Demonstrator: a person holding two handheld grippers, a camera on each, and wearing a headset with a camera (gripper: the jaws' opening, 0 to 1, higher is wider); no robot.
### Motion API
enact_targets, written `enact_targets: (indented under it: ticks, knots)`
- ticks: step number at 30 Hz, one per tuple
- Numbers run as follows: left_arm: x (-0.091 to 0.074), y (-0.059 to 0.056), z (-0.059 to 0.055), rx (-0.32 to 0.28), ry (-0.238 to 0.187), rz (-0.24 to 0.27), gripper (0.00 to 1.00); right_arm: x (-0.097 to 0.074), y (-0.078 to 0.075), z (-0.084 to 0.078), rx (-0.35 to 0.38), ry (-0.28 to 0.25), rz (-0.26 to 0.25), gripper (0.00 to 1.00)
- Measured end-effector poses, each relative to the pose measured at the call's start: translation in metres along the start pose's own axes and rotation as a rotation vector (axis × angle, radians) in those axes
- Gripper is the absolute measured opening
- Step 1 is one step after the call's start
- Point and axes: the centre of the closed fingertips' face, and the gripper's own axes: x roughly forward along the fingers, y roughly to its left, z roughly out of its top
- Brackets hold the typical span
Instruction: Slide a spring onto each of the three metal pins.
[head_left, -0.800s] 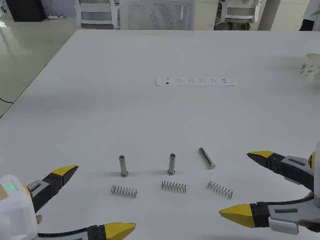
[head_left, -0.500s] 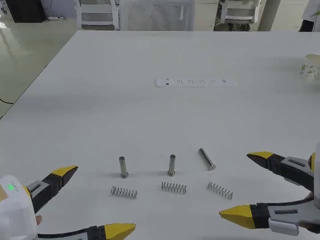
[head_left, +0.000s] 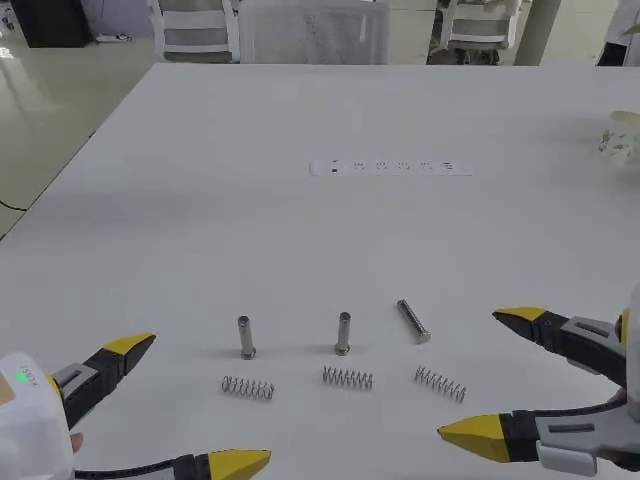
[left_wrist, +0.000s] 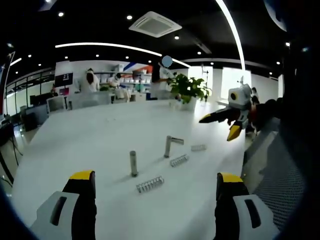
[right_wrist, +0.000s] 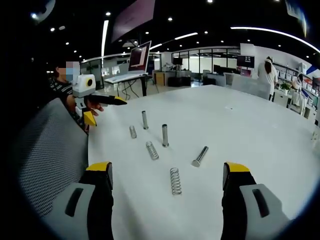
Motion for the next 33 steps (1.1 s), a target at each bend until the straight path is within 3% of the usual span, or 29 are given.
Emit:
enact_targets:
  ticks: [33]
  knots:
    - [0.0010, 0.0005, 0.0016, 0.002, -0.004, 0.004, 0.98, -0.0002, -0.0014, 0.0013, 0.008, -0.007, -0.004, 0.92]
